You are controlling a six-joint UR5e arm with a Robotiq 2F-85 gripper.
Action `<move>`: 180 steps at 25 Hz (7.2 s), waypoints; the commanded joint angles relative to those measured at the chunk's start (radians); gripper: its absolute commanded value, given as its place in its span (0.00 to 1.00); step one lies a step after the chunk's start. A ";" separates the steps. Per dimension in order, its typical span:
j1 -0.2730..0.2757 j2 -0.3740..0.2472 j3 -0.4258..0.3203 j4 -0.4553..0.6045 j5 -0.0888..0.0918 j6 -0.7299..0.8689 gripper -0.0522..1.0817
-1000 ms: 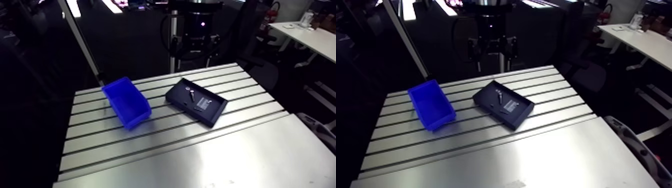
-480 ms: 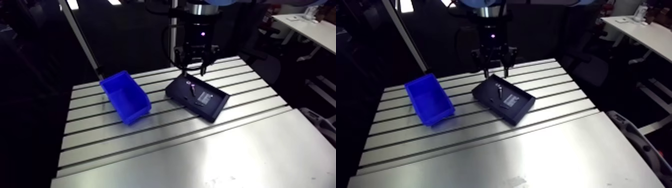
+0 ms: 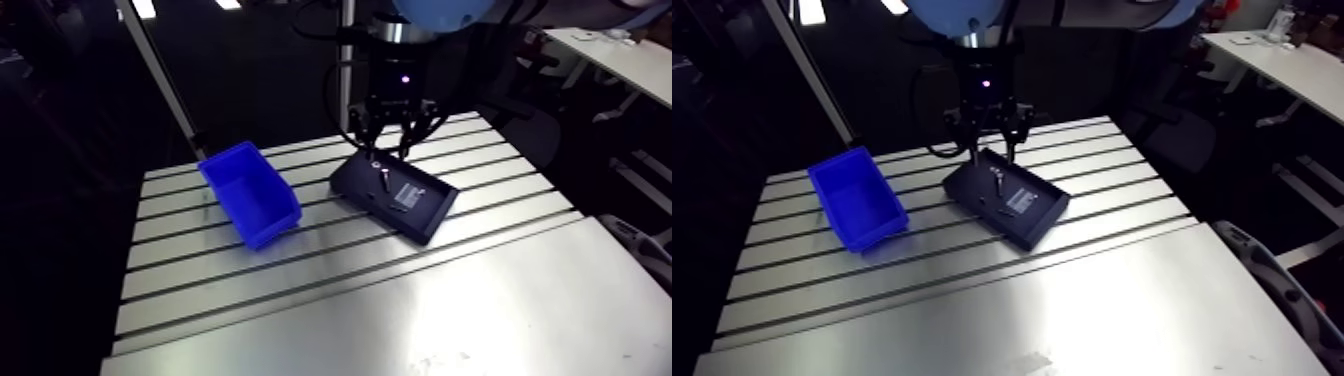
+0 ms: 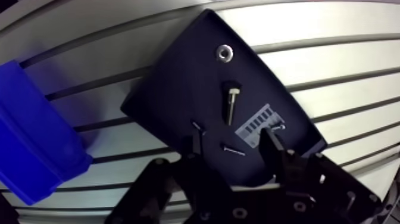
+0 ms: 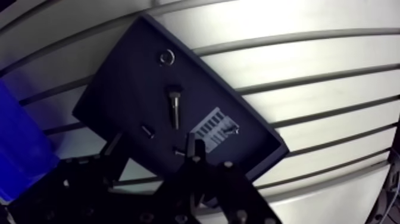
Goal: Pick up the M10 bolt from the tray and put it into the blue bin.
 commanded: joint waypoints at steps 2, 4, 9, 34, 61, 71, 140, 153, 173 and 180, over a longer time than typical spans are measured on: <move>-0.017 0.006 0.012 -0.019 0.002 -0.014 0.40; -0.022 0.013 0.011 -0.019 0.002 -0.014 0.40; -0.025 0.026 0.011 -0.032 0.004 -0.034 0.41; -0.031 0.081 0.017 -0.055 0.007 -0.036 0.48; -0.030 0.088 0.023 -0.085 0.007 -0.037 0.56; -0.028 0.099 0.025 -0.085 0.007 -0.037 0.58; -0.019 0.042 0.026 -0.069 0.008 -0.090 0.97; -0.017 -0.166 0.037 0.097 0.021 -0.174 0.97; 0.075 -0.264 -0.103 0.227 0.133 -0.917 0.97; 0.113 -0.177 -0.190 0.299 0.105 -1.217 0.98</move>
